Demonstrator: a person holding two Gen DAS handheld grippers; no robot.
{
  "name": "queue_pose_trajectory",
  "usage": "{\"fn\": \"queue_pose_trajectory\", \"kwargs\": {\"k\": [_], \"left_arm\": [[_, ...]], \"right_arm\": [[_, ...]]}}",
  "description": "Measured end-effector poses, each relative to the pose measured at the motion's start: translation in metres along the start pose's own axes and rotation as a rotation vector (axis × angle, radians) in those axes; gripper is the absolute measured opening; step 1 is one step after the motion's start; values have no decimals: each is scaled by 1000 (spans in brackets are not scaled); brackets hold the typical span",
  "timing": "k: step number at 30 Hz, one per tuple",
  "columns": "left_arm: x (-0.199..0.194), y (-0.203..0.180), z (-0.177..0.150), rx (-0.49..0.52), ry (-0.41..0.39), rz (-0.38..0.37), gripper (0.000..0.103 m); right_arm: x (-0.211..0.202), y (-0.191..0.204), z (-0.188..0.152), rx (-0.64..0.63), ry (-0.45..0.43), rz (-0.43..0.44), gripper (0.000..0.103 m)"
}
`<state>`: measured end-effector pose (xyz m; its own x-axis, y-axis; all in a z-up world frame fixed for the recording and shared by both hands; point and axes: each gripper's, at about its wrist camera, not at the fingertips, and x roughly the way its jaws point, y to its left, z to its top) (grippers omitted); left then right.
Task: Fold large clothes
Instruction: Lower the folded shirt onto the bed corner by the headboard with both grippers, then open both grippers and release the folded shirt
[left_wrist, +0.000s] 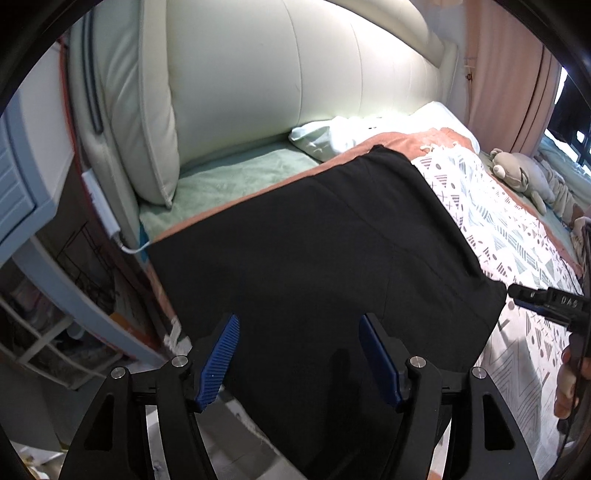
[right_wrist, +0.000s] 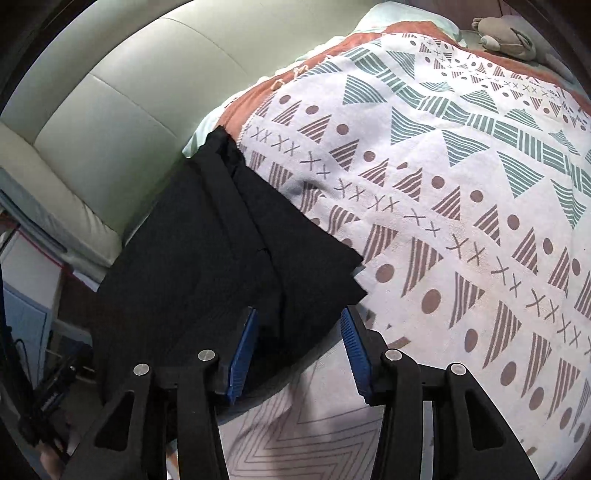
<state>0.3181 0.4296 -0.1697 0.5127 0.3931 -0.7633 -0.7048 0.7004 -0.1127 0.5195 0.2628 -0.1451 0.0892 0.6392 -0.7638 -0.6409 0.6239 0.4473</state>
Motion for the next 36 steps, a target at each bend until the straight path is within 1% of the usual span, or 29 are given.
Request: {"fn": "queue_pose_trajectory", "kwargs": {"k": [4,6,7,8,9,10,11,13,14,15,17,19,22,25,28,32,36], "left_arm": [[4,8,-22,-47,48,-19,69],[5,12,-32,-68,64,-27,69],[4,15,-38,-86,66,-34,70],[4,18,-43,-104,68,-41,75],[3,20,-48,-121,68,-44,78],[2,22,-53,-139,67,-43,83],[3,24,-59,-152,70,-44,85],[5,24,-70,-164,81,-50,86],[5,23,-75,-168,89,-55,87],[6,22,-78,-168,99,-58,88],[7,19,-82,-152,112,-60,88],[2,16,-85,-139,112,-50,88],[-7,14,-83,-134,107,-42,88],[-21,8,-79,-120,73,-35,88],[-37,2,-71,-112,50,-38,88],[-58,-11,-63,-99,30,-54,88],[-80,-33,-62,-64,11,-79,89]], "right_arm": [[7,22,-15,-28,37,44,51],[11,31,-21,-29,45,102,57],[13,37,-24,-32,54,119,66],[17,44,-27,-42,62,128,72],[19,50,-30,-55,68,125,73],[24,57,-33,-76,80,107,73],[29,63,-36,-98,92,78,73],[40,66,-39,-123,118,6,73],[45,61,-39,-108,126,-42,73],[49,50,-37,-67,133,-99,73],[49,33,-35,-8,137,-116,73],[41,21,-35,-13,124,-188,73],[21,12,-40,-34,105,-229,73],[-5,8,-45,-42,78,-214,73],[-34,13,-51,-85,35,-214,73],[-67,16,-58,-135,9,-222,73],[-108,9,-68,-132,-25,-210,73]]}}
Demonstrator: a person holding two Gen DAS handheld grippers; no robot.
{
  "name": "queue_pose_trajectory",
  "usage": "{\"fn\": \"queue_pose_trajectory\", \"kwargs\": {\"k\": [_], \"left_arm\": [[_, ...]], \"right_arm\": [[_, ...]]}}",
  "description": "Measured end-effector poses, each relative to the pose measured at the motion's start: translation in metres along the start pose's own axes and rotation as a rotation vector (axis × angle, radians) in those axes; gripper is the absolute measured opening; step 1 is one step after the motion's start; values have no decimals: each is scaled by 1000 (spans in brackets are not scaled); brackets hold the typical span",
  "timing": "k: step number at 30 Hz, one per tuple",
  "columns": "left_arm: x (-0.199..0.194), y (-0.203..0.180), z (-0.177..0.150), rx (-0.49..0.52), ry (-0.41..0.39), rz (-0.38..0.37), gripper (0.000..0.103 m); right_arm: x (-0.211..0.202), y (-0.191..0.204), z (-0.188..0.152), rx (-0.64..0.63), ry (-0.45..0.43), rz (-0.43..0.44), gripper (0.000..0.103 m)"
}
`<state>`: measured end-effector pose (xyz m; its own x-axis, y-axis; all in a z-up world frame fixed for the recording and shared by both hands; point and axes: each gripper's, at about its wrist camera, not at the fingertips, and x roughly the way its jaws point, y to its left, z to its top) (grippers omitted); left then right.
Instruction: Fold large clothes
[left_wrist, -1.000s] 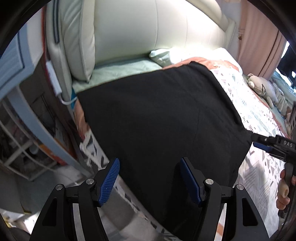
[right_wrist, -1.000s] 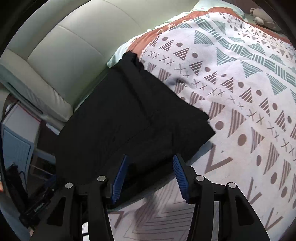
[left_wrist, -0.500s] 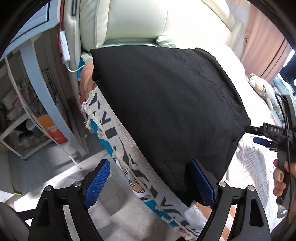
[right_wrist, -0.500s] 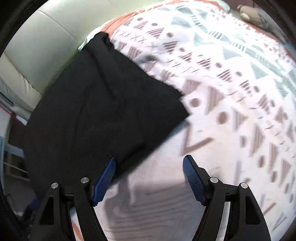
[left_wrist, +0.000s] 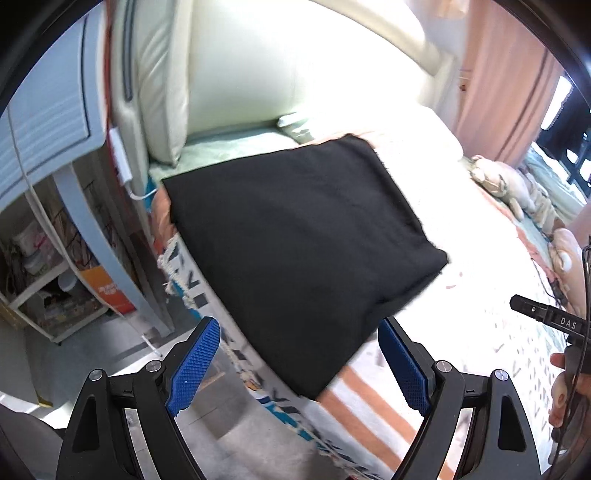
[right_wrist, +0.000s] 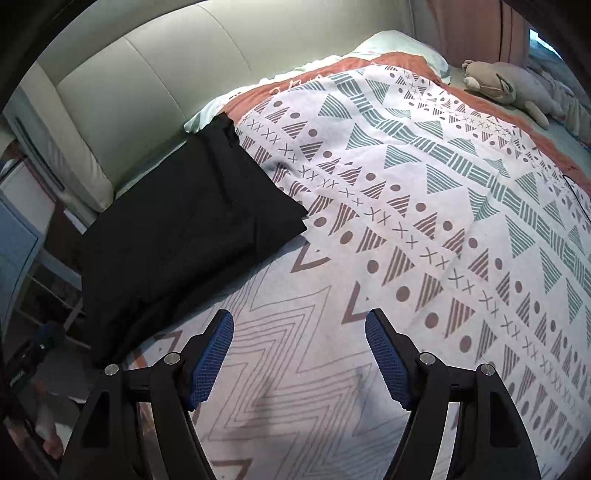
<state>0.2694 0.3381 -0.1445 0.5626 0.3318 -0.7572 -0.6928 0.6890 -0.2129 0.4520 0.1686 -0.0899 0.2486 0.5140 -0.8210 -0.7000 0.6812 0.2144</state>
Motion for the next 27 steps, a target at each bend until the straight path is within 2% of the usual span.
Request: {"fn": "queue_pose_trajectory", "kwargs": {"k": [3,7,8,18,27], "left_arm": [[-13,-20,-3,33,-11,-10,94],[-29,-46,-9,73,-22,-39,100],[-33,-53,-10,80,-24,-49,101],[-71,-116,-31,165,-60,-132,102],[-101,-157,-68,231,-93,-220,102]], "right_arm": [[-27,-16,-12,22,-32,-2,74],[-58,-43,-32,68,-69,-21,101],[-65,-50,-38,76,-77,-29,103],[-141,-112,-90,171,-177,-83,103],[-205,-160,-164,250,-258,-152,103]]}}
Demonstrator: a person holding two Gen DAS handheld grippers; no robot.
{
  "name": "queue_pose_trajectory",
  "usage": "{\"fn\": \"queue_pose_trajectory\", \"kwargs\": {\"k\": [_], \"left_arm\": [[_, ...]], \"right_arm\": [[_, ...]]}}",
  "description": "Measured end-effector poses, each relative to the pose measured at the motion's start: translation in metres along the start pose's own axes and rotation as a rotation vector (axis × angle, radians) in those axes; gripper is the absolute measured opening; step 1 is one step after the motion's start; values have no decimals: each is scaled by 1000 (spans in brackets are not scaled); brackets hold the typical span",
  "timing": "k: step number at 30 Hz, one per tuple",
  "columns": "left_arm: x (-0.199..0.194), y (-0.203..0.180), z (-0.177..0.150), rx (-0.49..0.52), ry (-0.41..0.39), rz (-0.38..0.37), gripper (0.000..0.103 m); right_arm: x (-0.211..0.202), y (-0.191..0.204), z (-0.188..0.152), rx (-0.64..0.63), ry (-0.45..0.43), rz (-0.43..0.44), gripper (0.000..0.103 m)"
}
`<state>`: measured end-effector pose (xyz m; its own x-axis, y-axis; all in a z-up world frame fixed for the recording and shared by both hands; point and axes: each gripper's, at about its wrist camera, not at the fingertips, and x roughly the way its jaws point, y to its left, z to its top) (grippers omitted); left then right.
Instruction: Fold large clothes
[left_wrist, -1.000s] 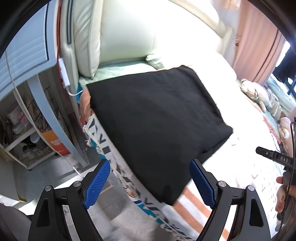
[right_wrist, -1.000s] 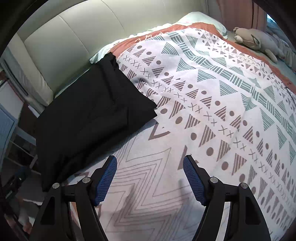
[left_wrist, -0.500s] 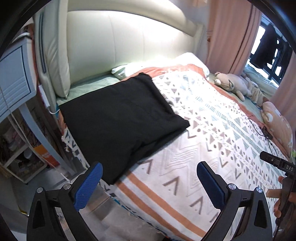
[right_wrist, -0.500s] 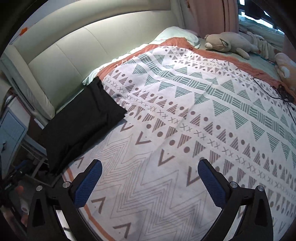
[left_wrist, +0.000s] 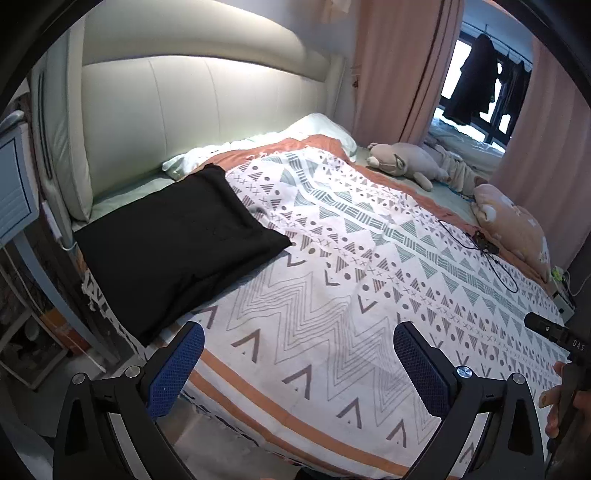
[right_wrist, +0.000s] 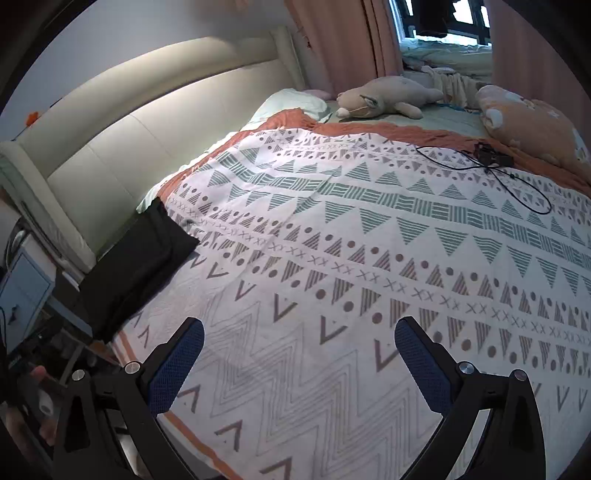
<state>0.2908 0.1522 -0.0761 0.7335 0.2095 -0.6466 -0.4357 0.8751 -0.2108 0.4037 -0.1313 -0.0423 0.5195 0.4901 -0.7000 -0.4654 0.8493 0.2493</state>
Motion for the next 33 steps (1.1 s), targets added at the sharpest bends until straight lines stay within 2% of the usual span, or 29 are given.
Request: {"fn": "queue_pose_trajectory", "kwargs": {"k": [8,13,19,21,25,29,33], "left_arm": [[-37,-38,-36,64,-49,-81,102],[-62,-58,-63,124,-76,-119,102],[-98,-74,-97,196,-103,-170,102],[-114,-77,-110,202,-121,-216,102],[-143,-83,-134,234,-146,-255,102],[-164,-88,-154,271,-162,-270,102],[-182,-83,-172,262,-174,-285,102]], "right_arm": [[-63,-56,-51,67,-72,-92,103],[-105,-74,-90,99,-122,-143,103],[-159,-78,-138,137,-177,-160,103],[-176,-74,-155,137,-200,-164,103],[-205,-67,-192,135,-224,-198,103],[-231,-60,-221,118,-253,-245,103],[-256,-48,-244,118,-287,-249,103]]}}
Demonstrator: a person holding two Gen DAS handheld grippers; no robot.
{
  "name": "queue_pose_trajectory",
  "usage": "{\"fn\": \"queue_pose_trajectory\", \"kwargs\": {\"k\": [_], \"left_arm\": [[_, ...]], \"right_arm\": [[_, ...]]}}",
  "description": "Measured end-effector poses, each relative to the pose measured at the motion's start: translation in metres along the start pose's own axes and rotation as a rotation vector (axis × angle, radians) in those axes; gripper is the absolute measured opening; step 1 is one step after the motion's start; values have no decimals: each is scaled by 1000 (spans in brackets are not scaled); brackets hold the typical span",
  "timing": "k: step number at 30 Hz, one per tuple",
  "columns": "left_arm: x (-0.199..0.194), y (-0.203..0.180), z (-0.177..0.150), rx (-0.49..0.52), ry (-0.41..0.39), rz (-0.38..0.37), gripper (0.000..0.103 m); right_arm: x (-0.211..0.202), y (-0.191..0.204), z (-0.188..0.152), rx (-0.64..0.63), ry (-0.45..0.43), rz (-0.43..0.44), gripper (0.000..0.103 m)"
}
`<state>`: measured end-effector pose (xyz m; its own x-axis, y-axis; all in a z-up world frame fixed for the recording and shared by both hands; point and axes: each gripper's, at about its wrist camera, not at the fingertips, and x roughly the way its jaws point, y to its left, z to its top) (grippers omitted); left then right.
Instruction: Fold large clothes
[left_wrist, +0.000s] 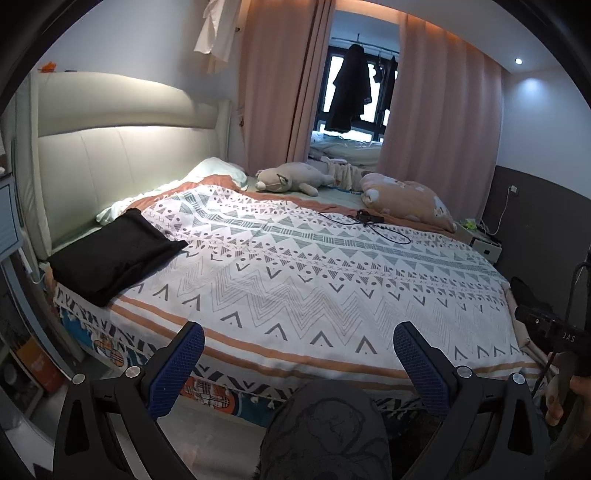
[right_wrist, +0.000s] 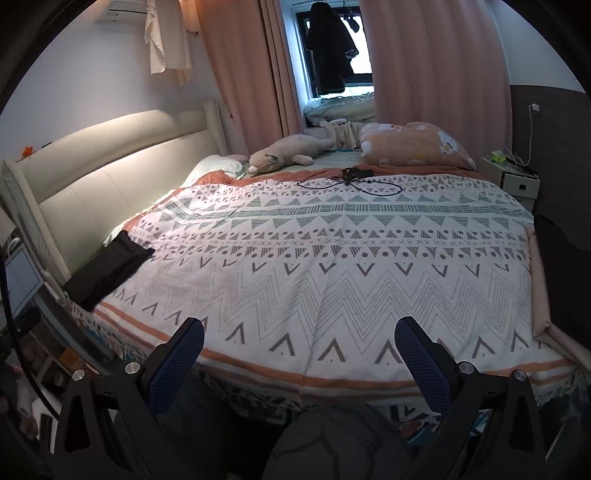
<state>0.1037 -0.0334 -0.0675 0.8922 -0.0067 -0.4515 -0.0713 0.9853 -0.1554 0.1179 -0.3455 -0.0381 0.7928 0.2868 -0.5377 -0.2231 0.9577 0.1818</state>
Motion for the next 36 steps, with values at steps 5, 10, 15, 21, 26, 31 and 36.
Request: {"fn": "queue_pose_trajectory", "kwargs": {"k": [5,10,15,21,26,31,36], "left_arm": [[-25,-8,-18,30,-11,0,102],[-51,-11,-28,36,-36,-7,102],[-69,-16,-34,67,-51,-8,102],[-88,-14,-33,44,-89,-12,102],[-96,-16,-36,47,-112,1,102],[-92,-21,-36,63,-102,-10,102],[-93,-22,-37,67,-101,-16,102]], "right_arm": [[-38,6,-20,12,-33,10,103],[-66,7,-38,16,-45,-3,103],[-82,13,-53,0,-49,-7,103],[-93,24,-60,-64,-74,-62,103],[-96,32,-68,-71,-90,-54,103],[-93,34,-68,-52,-94,-45,103],[-96,32,-68,-46,-100,-49,103]]}}
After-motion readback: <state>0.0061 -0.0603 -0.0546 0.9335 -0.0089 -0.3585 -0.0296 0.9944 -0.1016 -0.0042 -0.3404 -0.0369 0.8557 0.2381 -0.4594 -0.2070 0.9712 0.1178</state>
